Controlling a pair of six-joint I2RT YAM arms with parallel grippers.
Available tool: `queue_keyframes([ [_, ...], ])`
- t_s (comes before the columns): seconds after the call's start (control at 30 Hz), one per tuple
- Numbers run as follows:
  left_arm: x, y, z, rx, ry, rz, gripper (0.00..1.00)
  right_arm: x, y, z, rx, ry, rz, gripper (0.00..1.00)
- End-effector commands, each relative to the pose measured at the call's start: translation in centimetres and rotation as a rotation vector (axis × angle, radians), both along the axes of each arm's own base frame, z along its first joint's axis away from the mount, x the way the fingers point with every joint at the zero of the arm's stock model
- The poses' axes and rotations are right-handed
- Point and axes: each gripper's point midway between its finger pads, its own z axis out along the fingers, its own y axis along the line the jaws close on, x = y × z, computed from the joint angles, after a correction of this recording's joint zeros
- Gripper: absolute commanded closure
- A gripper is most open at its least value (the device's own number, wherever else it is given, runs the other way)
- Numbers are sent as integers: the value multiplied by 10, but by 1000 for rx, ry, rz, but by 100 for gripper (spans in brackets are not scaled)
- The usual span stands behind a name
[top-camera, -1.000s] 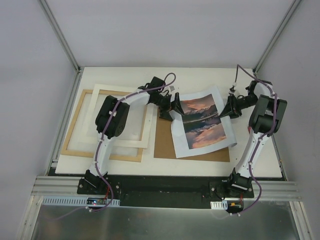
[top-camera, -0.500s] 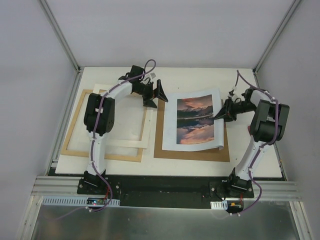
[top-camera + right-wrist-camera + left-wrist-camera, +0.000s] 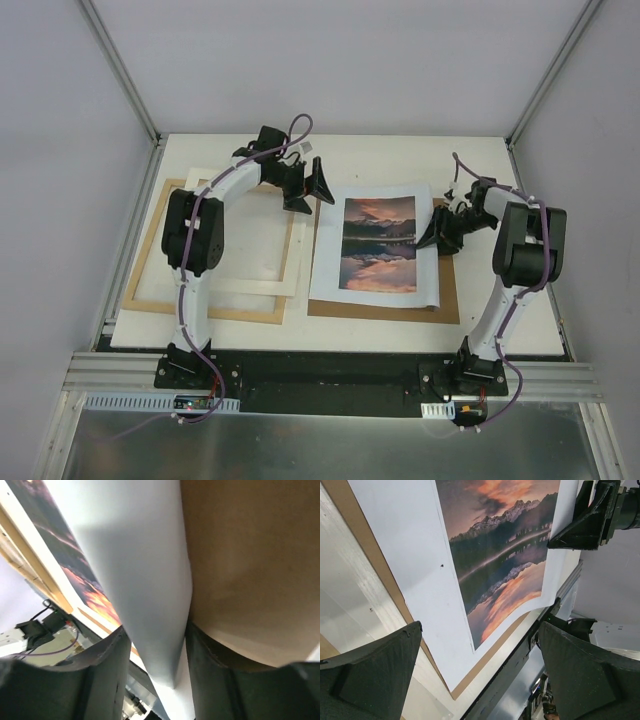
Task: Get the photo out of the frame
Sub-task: Adjust the photo in the photo frame, then reset both arms
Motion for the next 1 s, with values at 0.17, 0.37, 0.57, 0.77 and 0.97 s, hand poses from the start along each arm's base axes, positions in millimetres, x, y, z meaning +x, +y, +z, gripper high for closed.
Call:
queue_keyframes([
  [0.17,-16,8,56,-3,-152,-51,1,15,-20,42,-176,-157,10,31],
  [0.37,-27,19,79,-7,-210,-78,1,21,-35,58,-292,-195,36,24],
  [0.57,-51,36,115,4,-332,-128,1,25,-73,99,-535,-348,35,16],
  [0.77,-82,75,159,53,-503,-129,1,1,-86,170,-662,-615,26,4],
  [0.97,-119,126,173,173,-652,-45,1,-38,-92,225,-779,-908,-12,4],
])
